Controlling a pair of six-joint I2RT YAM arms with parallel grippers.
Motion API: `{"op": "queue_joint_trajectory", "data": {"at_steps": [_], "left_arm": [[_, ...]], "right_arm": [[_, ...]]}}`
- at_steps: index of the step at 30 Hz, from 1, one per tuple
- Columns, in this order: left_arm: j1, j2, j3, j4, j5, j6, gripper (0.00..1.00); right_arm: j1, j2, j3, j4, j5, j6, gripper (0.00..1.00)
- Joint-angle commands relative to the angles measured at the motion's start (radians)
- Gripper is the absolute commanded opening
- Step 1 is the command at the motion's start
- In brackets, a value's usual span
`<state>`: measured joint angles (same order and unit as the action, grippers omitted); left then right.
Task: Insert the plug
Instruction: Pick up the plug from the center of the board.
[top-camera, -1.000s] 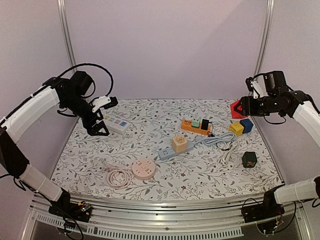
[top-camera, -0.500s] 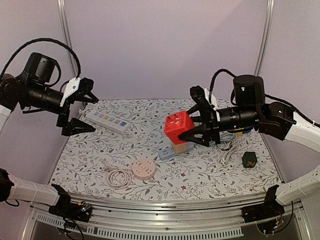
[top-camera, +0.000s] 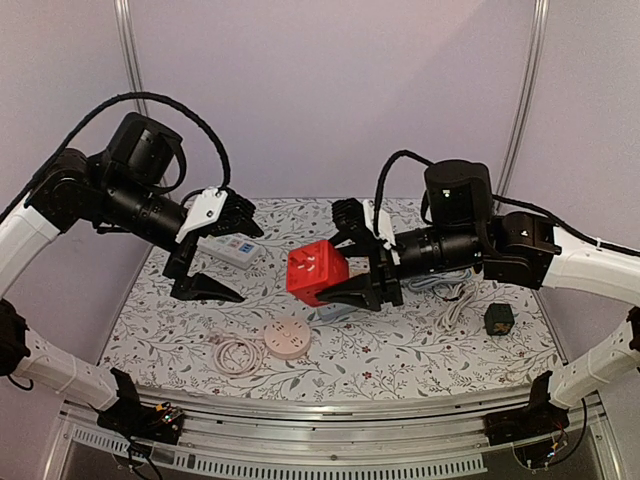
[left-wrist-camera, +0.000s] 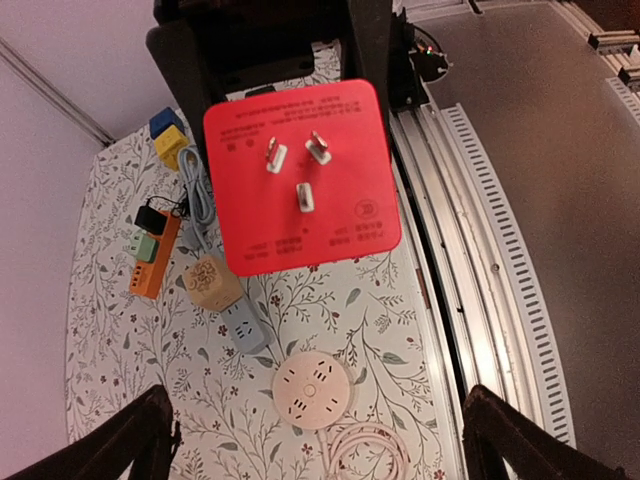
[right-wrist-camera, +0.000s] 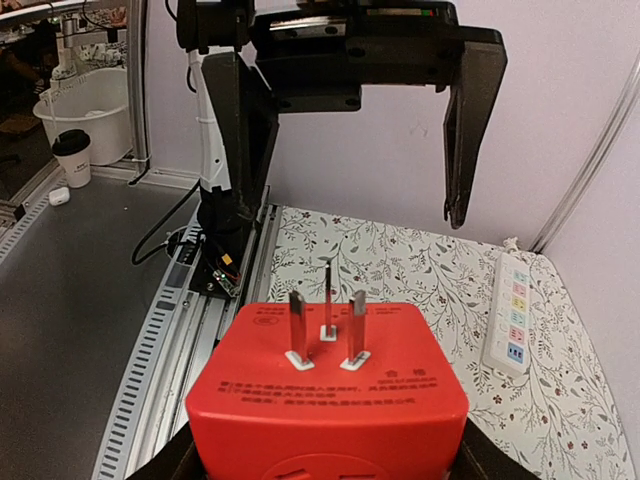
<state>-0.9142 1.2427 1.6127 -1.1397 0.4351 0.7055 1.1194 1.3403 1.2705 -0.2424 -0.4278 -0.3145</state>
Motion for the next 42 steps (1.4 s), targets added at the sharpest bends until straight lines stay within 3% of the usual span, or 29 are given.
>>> {"op": "queue_joint_trajectory", "data": {"at_steps": [1, 16, 22, 26, 31, 35, 39, 42], "left_arm": [[-0.022, -0.024, -0.024, 0.062, -0.009, -0.003, 1.0], [-0.025, -0.131, -0.216, 0.201, -0.046, 0.005, 1.0], [-0.041, -0.151, -0.275, 0.264, -0.064, 0.038, 0.99], [-0.047, -0.135, -0.272, 0.316, -0.089, -0.024, 1.0], [-0.052, -0.102, -0.267, 0.372, -0.126, -0.142, 0.99], [-0.061, -0.092, -0.265, 0.392, -0.136, -0.144, 0.99], [-0.106, -0.078, -0.271, 0.386, -0.162, -0.1, 0.94], [-0.127, -0.07, -0.272, 0.415, -0.195, -0.104, 0.84]], "right_arm": [[0.007, 0.002, 0.003, 0.086, 0.037, 0.021, 0.0], [0.007, 0.094, 0.071, 0.087, 0.037, -0.003, 0.0], [0.008, 0.116, 0.079, 0.076, 0.112, -0.012, 0.0], [0.013, 0.116, 0.08, 0.082, 0.097, -0.015, 0.0], [0.058, 0.099, 0.055, 0.108, 0.183, -0.1, 0.0], [0.063, 0.089, 0.034, 0.145, 0.176, -0.113, 0.0], [0.069, 0.089, 0.029, 0.194, 0.185, -0.104, 0.0], [0.074, 0.093, 0.033, 0.215, 0.185, -0.097, 0.0]]}}
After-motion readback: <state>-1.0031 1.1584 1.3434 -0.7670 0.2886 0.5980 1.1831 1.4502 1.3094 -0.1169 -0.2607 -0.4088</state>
